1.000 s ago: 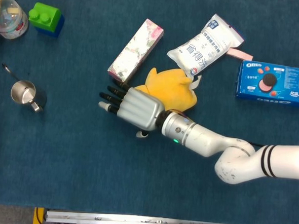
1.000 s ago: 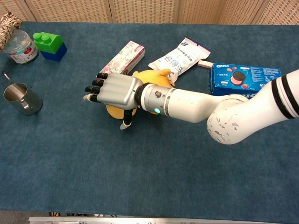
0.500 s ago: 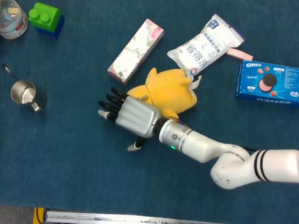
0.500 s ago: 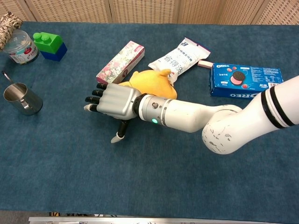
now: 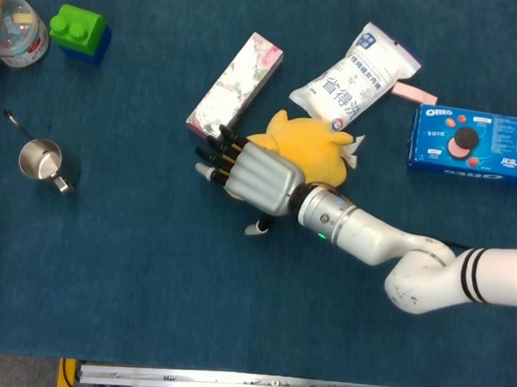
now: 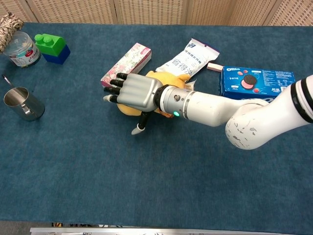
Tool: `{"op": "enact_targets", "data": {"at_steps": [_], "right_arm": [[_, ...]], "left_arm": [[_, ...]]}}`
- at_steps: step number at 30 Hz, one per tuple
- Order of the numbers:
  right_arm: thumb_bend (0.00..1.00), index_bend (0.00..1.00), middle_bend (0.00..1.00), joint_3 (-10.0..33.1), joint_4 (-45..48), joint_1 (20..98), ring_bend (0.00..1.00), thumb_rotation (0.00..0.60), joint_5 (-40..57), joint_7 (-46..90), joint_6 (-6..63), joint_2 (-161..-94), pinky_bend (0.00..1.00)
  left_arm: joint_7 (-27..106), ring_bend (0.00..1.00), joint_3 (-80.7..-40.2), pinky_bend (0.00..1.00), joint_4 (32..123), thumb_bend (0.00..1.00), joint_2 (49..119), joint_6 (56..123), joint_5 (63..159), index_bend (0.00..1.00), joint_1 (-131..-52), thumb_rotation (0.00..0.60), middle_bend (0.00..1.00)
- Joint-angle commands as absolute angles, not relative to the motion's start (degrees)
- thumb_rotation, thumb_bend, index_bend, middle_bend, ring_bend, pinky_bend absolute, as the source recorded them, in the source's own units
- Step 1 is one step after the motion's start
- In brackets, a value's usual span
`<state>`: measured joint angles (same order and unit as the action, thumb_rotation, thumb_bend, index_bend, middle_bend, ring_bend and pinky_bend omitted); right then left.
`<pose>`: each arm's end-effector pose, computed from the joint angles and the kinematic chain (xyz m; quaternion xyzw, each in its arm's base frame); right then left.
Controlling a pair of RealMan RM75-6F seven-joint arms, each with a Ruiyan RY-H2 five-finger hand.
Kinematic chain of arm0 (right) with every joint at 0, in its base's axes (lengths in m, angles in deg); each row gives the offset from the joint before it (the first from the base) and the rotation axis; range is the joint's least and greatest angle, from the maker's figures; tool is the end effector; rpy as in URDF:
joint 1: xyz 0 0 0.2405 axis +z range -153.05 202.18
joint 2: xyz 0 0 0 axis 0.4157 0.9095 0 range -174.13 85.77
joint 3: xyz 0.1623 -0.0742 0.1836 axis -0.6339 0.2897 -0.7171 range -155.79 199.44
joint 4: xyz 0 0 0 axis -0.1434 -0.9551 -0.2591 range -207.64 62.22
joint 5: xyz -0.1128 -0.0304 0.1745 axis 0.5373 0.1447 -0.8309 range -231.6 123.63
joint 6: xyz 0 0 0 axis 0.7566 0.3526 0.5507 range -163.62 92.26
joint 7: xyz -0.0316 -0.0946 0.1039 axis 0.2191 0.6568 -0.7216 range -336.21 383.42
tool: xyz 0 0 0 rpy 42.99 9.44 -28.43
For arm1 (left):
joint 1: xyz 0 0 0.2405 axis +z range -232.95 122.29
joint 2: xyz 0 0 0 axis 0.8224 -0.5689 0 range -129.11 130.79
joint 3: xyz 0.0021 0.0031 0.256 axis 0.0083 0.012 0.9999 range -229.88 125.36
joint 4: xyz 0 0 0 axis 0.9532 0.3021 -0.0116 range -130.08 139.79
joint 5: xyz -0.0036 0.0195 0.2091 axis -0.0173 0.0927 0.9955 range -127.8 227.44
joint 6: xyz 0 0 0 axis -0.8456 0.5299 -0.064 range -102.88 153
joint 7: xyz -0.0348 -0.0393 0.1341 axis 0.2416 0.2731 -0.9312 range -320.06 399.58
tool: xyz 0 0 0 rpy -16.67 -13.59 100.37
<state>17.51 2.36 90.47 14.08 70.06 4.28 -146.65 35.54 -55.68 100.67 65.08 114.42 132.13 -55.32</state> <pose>-0.0236 -0.3179 -0.1262 0.9246 -0.0028 0.2569 0.2812 -0.3170 0.1551 0.1674 -0.5449 -0.3985 -0.3710 0.6377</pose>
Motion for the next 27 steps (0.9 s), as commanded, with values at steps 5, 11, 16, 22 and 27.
{"op": "enact_targets", "data": {"at_steps": [5, 11, 16, 22, 27], "right_arm": [[0.0, 0.0, 0.02, 16.9, 4.7, 90.9, 0.0, 0.209, 15.6, 69.3, 5.4, -146.8, 0.0], [0.0, 0.0, 0.02, 17.8, 2.9, 91.6, 0.0, 0.208, 16.7, 69.2, 4.5, -148.7, 0.0], [0.0, 0.0, 0.02, 18.7, 0.4, 91.8, 0.0, 0.208, 16.0, 70.4, 3.6, -149.9, 0.0], [0.0, 0.0, 0.02, 19.5, -1.2, 91.2, 0.0, 0.207, 14.6, 71.9, 3.5, -149.9, 0.0], [0.0, 0.0, 0.02, 19.0, 0.6, 90.5, 0.0, 0.208, 14.3, 72.0, 5.2, -148.3, 0.0]], "left_arm": [[35.5, 0.13, -55.7, 0.07, 100.8, 0.25, 65.2, 114.7, 132.3, 0.13, -55.2, 0.6, 0.15], [35.7, 0.13, -55.8, 0.07, 100.8, 0.25, 65.1, 114.8, 132.1, 0.13, -55.1, 0.6, 0.15], [35.9, 0.13, -55.8, 0.07, 100.5, 0.25, 65.1, 114.7, 132.1, 0.13, -55.1, 0.6, 0.15], [36.1, 0.13, -55.8, 0.07, 100.4, 0.25, 65.2, 114.6, 132.1, 0.13, -55.1, 0.6, 0.15], [36.2, 0.13, -55.8, 0.07, 100.5, 0.25, 65.1, 114.5, 132.3, 0.13, -55.2, 0.6, 0.15]]}}
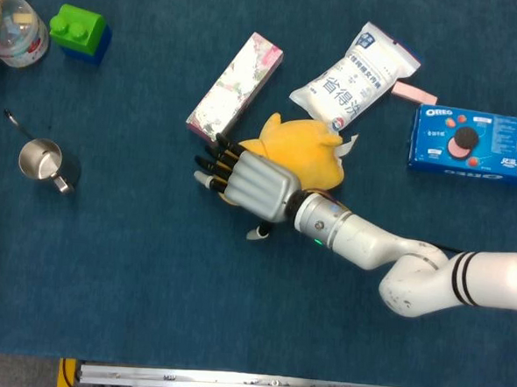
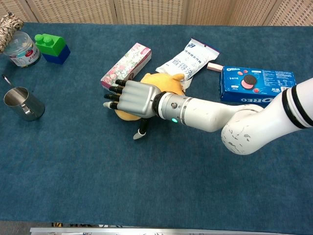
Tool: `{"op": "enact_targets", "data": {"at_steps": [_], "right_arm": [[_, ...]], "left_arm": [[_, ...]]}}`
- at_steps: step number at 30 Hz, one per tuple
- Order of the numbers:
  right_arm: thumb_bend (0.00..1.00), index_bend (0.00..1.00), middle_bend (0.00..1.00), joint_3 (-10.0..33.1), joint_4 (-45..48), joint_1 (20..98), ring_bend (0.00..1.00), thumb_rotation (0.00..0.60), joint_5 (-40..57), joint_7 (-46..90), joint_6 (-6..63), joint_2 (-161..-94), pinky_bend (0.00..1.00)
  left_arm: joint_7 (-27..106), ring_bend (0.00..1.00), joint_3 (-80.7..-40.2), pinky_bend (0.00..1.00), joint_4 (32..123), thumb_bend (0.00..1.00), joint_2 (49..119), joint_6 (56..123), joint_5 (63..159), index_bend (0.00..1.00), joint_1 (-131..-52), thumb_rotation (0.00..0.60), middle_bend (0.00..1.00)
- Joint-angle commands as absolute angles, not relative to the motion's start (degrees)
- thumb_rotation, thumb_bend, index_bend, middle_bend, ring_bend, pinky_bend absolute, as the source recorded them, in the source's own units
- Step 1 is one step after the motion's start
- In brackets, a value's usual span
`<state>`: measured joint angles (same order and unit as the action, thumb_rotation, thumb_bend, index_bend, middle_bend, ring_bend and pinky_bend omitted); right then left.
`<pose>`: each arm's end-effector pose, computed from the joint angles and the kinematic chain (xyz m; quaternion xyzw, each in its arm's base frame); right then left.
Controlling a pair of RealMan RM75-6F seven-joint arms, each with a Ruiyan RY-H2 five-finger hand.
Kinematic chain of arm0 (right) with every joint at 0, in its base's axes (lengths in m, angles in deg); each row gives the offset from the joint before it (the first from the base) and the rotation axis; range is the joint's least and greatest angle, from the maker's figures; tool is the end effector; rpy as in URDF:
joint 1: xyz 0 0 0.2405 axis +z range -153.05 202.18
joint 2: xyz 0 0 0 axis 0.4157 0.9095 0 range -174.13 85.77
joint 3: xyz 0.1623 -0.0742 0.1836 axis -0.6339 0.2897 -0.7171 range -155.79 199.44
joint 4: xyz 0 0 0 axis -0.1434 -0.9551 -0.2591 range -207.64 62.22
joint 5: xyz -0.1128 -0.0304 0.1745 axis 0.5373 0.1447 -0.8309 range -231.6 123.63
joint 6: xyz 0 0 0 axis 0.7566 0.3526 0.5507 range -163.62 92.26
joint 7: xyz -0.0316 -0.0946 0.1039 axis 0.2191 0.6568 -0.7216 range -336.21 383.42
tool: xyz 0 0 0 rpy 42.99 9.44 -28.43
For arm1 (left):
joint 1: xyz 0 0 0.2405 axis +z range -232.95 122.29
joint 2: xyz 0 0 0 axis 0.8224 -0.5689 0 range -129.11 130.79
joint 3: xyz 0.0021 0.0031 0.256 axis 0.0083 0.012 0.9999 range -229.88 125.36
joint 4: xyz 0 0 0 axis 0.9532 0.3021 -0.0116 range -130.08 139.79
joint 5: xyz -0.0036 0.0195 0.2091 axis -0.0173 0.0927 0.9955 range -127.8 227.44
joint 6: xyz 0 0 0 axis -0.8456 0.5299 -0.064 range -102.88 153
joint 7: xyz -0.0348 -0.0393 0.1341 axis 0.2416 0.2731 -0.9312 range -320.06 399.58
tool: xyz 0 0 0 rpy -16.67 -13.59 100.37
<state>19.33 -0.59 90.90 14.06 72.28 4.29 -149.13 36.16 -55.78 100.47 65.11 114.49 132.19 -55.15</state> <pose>-0.0299 -0.3137 -0.1398 0.9291 0.0244 0.2383 0.2819 -0.3178 0.1545 0.1679 -0.5424 -0.4003 -0.3737 0.6371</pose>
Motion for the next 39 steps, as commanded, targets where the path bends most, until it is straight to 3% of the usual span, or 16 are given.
{"op": "enact_targets", "data": {"at_steps": [1, 15, 23, 31, 39], "right_arm": [[0.0, 0.0, 0.02, 18.8, 1.5, 90.3, 0.0, 0.208, 14.7, 71.6, 5.8, -147.8, 0.0], [0.0, 0.0, 0.0, 18.6, 22.3, 83.1, 0.0, 0.213, 19.1, 67.1, 17.4, -132.7, 0.0], [0.0, 0.0, 0.0, 21.9, 31.8, 72.1, 0.0, 0.413, 22.5, 63.2, 30.8, -118.8, 0.0], [0.0, 0.0, 0.0, 26.2, 34.0, 60.1, 0.0, 0.471, 26.2, 56.0, 42.6, -109.2, 0.0], [0.0, 0.0, 0.0, 29.4, 30.3, 48.0, 0.0, 0.479, 27.3, 47.4, 52.0, -104.0, 0.0]], "left_arm": [[36.2, 0.13, -55.8, 0.07, 100.6, 0.25, 65.1, 114.6, 132.4, 0.13, -55.2, 0.6, 0.15], [33.3, 0.13, -56.0, 0.07, 102.9, 0.25, 65.1, 113.8, 133.8, 0.13, -56.6, 0.6, 0.15], [33.1, 0.13, -56.0, 0.07, 103.0, 0.25, 65.1, 113.2, 134.8, 0.13, -57.5, 0.6, 0.15], [32.3, 0.13, -56.5, 0.07, 102.2, 0.25, 65.9, 112.8, 134.9, 0.14, -58.4, 0.6, 0.15], [32.6, 0.13, -56.5, 0.07, 101.9, 0.25, 66.0, 112.3, 134.7, 0.14, -58.9, 0.6, 0.15]]}}
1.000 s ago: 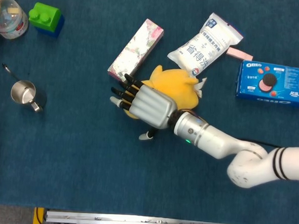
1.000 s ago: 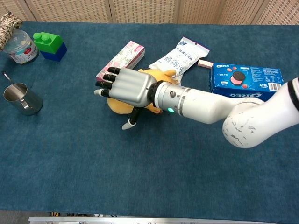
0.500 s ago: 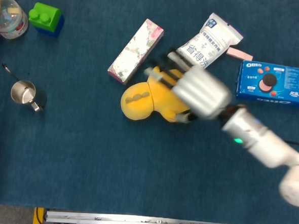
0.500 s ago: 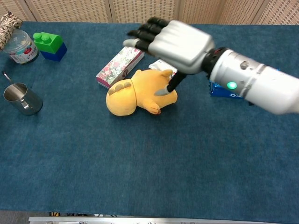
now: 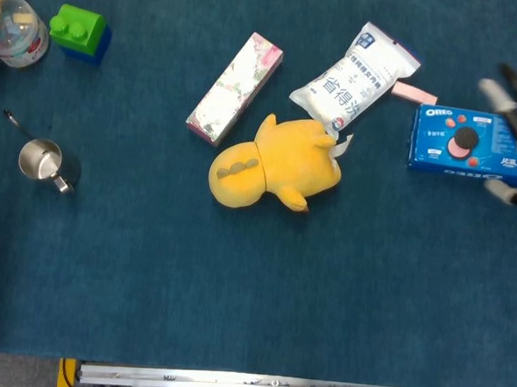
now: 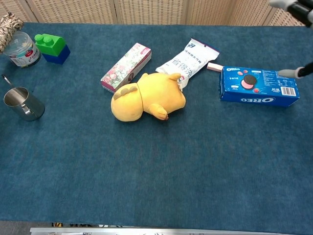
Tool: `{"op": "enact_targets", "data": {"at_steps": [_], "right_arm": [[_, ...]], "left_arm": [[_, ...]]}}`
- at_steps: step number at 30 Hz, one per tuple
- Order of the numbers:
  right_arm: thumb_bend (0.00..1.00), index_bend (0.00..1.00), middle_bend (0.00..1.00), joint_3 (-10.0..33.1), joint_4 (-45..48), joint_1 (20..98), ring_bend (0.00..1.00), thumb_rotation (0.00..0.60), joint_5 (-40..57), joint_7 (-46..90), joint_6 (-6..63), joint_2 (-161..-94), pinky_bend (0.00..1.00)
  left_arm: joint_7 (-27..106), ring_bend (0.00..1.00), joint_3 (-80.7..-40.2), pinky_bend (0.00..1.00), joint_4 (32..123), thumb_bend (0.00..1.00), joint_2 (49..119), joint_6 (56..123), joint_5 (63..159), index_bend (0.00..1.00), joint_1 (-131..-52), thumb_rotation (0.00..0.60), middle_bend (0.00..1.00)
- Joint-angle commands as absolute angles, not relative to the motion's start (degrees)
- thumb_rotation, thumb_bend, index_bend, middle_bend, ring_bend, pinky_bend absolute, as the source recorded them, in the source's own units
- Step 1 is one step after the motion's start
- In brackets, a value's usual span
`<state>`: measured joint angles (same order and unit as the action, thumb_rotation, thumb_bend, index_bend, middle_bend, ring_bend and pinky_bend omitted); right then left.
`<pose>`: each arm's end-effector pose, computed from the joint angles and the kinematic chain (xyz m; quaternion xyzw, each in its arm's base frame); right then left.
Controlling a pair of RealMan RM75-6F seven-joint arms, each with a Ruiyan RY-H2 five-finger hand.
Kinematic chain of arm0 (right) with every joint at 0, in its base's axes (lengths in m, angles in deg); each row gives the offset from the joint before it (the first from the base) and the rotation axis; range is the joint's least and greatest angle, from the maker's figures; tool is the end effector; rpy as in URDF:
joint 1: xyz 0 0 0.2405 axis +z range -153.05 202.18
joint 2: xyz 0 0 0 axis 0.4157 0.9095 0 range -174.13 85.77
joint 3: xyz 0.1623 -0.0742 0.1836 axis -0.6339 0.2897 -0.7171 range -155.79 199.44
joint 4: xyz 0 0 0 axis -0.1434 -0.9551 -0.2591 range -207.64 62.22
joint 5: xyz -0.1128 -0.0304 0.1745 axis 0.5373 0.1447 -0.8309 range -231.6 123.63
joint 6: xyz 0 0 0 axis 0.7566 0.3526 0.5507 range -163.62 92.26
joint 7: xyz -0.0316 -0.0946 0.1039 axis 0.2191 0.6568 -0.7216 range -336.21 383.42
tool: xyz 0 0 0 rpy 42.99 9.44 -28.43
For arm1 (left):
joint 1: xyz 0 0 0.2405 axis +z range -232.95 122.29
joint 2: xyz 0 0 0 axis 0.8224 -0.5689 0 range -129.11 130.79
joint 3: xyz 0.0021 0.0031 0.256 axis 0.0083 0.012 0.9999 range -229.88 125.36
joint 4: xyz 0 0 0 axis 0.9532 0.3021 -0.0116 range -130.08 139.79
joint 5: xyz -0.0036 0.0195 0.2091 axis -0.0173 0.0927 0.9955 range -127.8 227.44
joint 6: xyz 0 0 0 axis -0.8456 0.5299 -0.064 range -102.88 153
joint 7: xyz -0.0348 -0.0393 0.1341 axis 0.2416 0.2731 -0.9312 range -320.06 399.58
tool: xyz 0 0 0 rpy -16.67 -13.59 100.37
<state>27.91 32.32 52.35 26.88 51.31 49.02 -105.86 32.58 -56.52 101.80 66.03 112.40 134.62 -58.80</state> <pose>-0.2155 -0.2462 0.1378 0.7247 -0.2173 0.3406 0.5583 -0.2964 0.1772 0.1559 -0.5782 -0.3745 -0.3887 0.6119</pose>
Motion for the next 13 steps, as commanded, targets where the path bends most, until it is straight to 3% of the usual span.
{"op": "enact_targets", "data": {"at_steps": [1, 13], "right_arm": [[0.0, 0.0, 0.0, 29.7, 29.7, 46.9, 0.0, 0.482, 27.1, 46.3, 52.6, -103.8, 0.0], [0.0, 0.0, 0.0, 29.4, 23.2, 38.3, 0.0, 0.492, 28.0, 37.3, 54.8, -104.1, 0.0]], "left_arm": [[32.5, 0.13, -56.4, 0.07, 101.9, 0.25, 66.0, 112.2, 134.8, 0.14, -59.0, 0.6, 0.15], [30.6, 0.13, -56.0, 0.07, 103.0, 0.25, 66.4, 111.4, 136.0, 0.14, -60.0, 0.6, 0.16]]}}
